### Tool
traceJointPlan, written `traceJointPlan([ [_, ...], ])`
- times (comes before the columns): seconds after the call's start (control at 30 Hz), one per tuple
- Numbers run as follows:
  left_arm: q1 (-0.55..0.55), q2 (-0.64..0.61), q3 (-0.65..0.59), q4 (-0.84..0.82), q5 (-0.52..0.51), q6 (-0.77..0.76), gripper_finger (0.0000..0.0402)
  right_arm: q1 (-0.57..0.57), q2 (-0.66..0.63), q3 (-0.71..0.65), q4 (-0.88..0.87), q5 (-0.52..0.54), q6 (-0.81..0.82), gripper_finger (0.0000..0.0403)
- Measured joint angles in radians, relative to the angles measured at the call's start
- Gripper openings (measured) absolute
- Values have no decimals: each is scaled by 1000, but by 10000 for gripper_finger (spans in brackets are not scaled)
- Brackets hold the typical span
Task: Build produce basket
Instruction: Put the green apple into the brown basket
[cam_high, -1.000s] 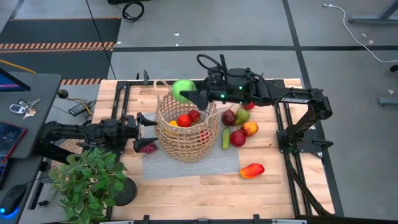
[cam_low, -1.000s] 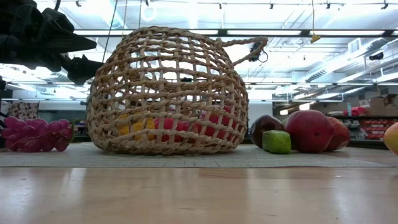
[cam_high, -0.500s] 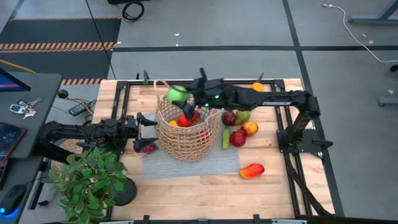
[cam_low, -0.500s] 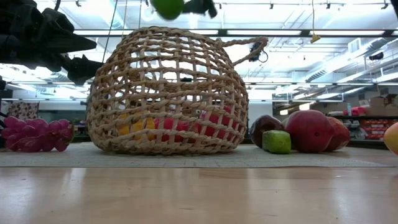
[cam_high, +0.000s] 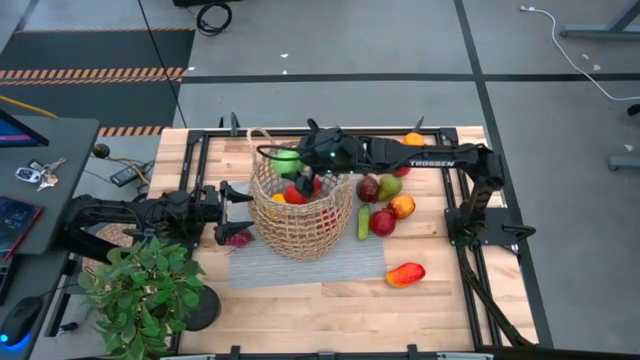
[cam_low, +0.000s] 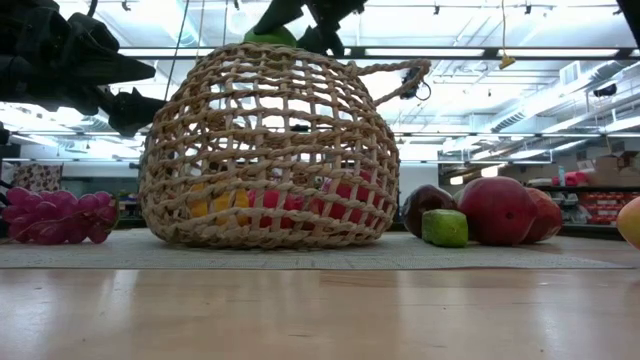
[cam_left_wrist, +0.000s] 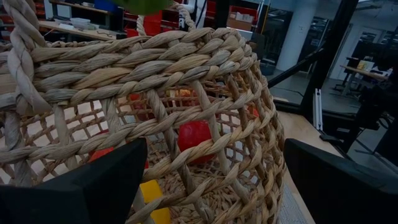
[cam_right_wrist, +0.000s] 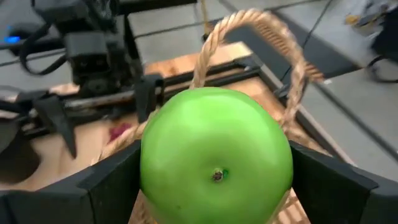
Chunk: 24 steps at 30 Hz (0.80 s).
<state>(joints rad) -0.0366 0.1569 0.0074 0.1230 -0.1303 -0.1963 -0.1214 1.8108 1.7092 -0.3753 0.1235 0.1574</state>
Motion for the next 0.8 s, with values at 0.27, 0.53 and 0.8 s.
traceJointPlan([
  [0.27,0,0,0,0,0,0,386,-70,21,0,-125,-169,6,369],
  [0.53,0,0,0,0,0,0,386,-106,55,18,-252,-237,-2,369],
  [0.8,0,0,0,0,0,0,386,-110,55,20,-296,-240,15,369],
])
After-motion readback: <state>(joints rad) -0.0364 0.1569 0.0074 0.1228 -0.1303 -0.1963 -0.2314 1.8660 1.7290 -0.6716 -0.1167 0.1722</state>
